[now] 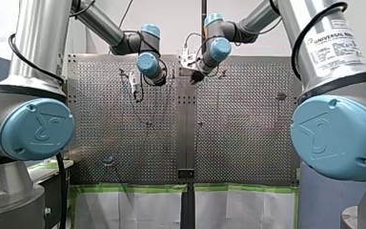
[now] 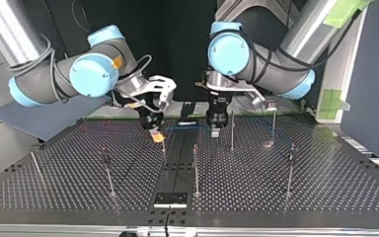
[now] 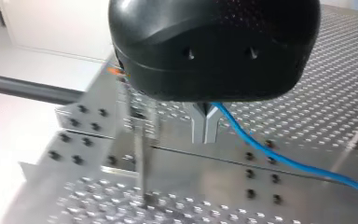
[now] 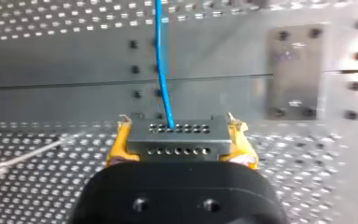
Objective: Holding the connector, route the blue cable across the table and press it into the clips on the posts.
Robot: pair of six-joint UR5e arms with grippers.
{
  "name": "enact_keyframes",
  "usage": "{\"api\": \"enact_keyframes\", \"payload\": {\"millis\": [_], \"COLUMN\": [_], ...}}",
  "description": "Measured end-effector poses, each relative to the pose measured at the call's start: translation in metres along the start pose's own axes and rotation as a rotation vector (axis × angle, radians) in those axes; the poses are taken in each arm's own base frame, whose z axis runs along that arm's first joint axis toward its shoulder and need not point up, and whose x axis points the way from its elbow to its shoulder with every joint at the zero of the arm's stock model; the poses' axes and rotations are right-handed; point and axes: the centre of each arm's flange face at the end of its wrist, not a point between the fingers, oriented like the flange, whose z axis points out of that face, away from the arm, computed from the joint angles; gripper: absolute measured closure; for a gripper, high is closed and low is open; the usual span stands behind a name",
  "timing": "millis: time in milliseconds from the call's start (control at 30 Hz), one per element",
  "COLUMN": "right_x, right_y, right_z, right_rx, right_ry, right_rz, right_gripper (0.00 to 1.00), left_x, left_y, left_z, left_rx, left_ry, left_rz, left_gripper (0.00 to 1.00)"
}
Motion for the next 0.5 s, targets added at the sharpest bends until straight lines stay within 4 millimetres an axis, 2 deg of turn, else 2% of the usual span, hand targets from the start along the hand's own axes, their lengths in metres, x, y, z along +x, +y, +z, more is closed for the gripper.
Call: {"api": "enact_keyframes", "payload": {"millis": [333, 500], "right_x": [0.043, 0.054], "right_y": [-0.005, -0.004], "right_z": [-0.032, -0.038], "right_rx": [0.007, 0.018], "right_ry": [0.078, 0.1], "right_rz": [-0.011, -0.013], "right_gripper": [1.0, 1.0], "left_x": [-0.06, -0.062], "left_y": [0.001, 0.0], "left_z": [-0.015, -0.013], "left_rx": [0.017, 0.032], "left_ry": [-0.114, -0.126], "left_rz": [-0.048, -0.054], "left_gripper": [1.0, 1.0]}}
